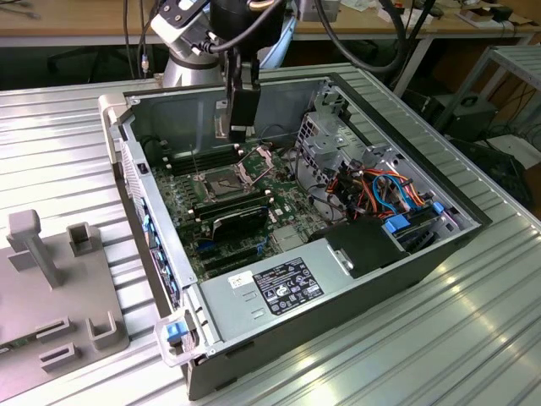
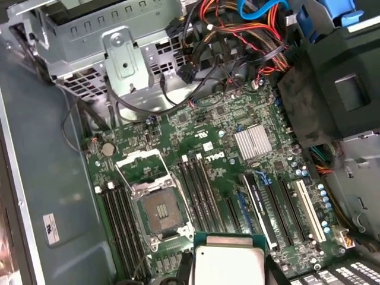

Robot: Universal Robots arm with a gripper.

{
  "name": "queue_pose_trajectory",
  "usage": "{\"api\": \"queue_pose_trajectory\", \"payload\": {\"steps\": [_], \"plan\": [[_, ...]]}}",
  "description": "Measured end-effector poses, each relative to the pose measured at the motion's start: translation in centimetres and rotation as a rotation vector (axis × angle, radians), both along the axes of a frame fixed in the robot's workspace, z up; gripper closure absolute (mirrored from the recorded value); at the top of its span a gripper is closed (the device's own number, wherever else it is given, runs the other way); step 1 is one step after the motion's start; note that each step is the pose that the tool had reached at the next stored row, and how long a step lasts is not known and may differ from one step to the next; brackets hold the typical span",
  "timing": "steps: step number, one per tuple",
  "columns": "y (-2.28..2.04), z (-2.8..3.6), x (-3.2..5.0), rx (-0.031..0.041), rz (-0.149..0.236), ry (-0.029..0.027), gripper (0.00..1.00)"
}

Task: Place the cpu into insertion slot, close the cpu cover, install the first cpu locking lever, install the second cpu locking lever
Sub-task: 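Place the cpu into insertion slot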

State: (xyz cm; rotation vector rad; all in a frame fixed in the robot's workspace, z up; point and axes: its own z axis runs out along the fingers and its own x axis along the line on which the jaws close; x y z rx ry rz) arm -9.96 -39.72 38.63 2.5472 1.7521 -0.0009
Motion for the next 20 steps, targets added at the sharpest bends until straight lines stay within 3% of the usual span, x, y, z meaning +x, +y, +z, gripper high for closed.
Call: {"api": "queue_pose_trajectory", "payload": {"steps": [14, 18, 20], "plan": [[0.01, -0.29, 0.0, -0.0002, -0.154, 0.0001, 0.45], [0.02, -0.32, 0.01, 0.0016, -0.15, 0.0001, 0.45], [0.01, -0.33, 0.01, 0.0016, -0.128, 0.0001, 0.45]]}}
